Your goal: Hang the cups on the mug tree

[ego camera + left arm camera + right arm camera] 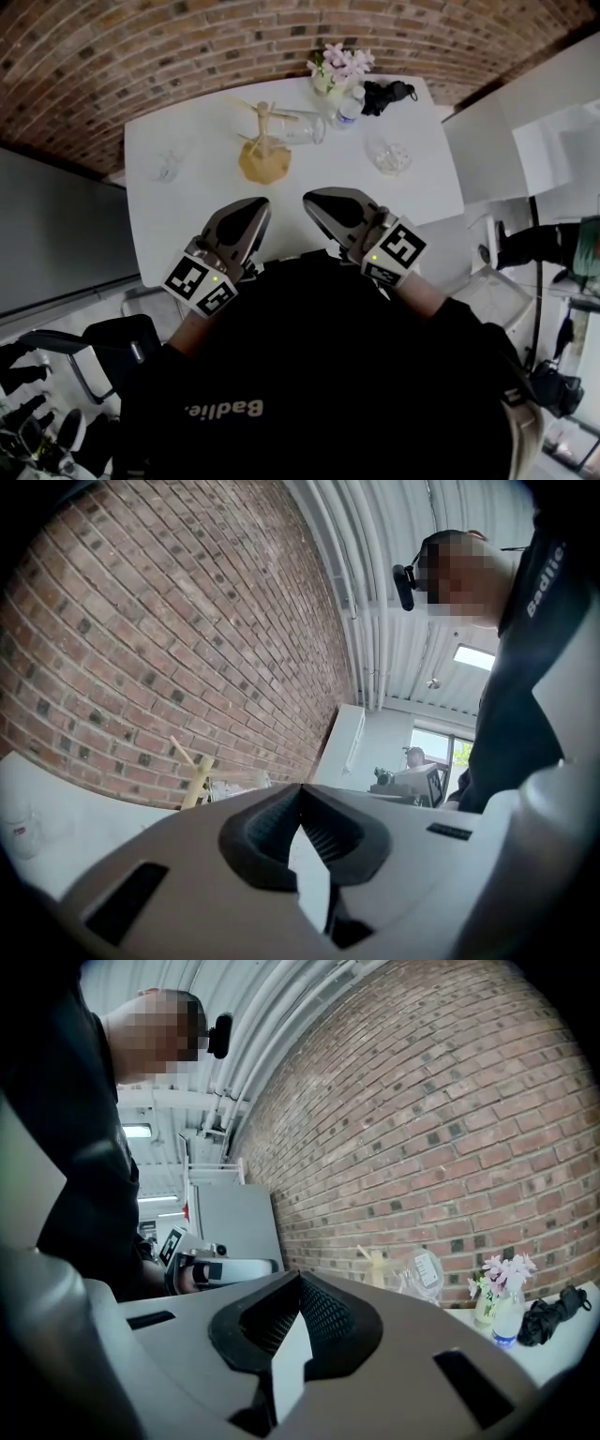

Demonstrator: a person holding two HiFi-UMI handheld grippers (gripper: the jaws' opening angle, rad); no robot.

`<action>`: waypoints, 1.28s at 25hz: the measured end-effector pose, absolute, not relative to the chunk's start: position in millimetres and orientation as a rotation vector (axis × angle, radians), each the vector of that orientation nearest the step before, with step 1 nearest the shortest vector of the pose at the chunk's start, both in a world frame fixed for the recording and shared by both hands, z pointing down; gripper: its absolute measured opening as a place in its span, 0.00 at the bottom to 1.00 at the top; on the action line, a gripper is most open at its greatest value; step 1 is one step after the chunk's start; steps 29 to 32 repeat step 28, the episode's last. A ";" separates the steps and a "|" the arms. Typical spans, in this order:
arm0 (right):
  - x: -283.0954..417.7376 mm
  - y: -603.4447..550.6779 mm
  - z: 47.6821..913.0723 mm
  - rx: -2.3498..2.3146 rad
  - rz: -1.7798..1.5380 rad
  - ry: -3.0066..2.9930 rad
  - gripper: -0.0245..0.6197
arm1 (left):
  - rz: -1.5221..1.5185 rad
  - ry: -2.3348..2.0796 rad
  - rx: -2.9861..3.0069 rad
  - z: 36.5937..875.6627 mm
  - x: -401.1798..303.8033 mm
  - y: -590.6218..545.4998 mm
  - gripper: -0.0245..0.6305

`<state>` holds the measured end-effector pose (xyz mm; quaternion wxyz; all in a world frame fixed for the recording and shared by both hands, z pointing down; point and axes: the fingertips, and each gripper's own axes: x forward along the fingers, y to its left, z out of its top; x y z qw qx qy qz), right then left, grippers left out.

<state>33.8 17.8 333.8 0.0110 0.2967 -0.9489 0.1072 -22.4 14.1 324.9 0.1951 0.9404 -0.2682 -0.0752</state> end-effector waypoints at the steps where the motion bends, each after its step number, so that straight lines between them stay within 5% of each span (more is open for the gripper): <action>1: 32.9 19.2 335.5 0.918 0.339 -2.957 0.09 | -0.210 -0.748 2.637 325.8 -21.3 15.0 0.04; 32: 51.4 25.2 339.0 0.958 0.368 -2.955 0.09 | -0.212 -0.717 2.628 331.5 -4.6 18.9 0.04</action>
